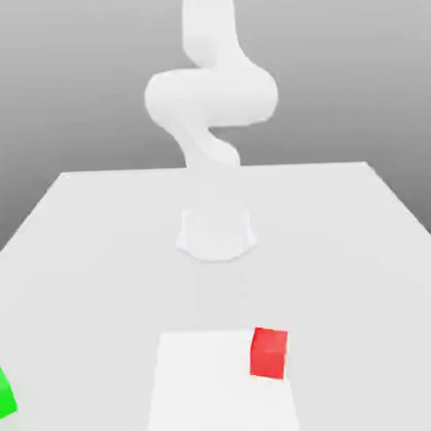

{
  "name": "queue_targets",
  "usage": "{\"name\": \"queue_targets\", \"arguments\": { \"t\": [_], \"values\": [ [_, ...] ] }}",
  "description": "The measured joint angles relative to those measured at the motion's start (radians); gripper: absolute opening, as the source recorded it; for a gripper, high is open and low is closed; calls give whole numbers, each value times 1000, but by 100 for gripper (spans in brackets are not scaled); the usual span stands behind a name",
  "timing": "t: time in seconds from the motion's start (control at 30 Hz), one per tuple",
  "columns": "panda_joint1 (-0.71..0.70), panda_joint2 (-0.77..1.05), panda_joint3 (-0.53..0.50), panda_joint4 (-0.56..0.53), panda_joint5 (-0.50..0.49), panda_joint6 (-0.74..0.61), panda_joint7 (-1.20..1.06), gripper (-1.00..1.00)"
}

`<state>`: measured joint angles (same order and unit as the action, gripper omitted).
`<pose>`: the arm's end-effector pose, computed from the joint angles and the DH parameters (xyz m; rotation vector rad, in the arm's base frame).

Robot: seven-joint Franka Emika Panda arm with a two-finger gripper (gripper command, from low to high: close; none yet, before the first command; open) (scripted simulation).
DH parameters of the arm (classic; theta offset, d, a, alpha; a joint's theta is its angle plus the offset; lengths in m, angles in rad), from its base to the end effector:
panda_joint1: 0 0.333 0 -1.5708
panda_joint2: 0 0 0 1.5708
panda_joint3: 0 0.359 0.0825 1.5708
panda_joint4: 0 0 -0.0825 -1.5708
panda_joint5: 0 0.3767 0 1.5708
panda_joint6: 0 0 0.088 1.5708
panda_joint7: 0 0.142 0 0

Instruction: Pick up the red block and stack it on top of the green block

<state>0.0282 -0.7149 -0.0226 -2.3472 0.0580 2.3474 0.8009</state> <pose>0.3676 0.0014 0.6679 -2.4411 1.0617 -0.8758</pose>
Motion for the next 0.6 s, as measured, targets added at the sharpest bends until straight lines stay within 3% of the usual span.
{"name": "queue_targets", "arguments": {
  "t": [0.37,0.5,0.6],
  "values": [
    [100,400,12,-211,177,209,69,0],
    [110,534,50,-288,167,291,147,0],
    [110,627,74,-348,106,357,244,0]
  ]
}}
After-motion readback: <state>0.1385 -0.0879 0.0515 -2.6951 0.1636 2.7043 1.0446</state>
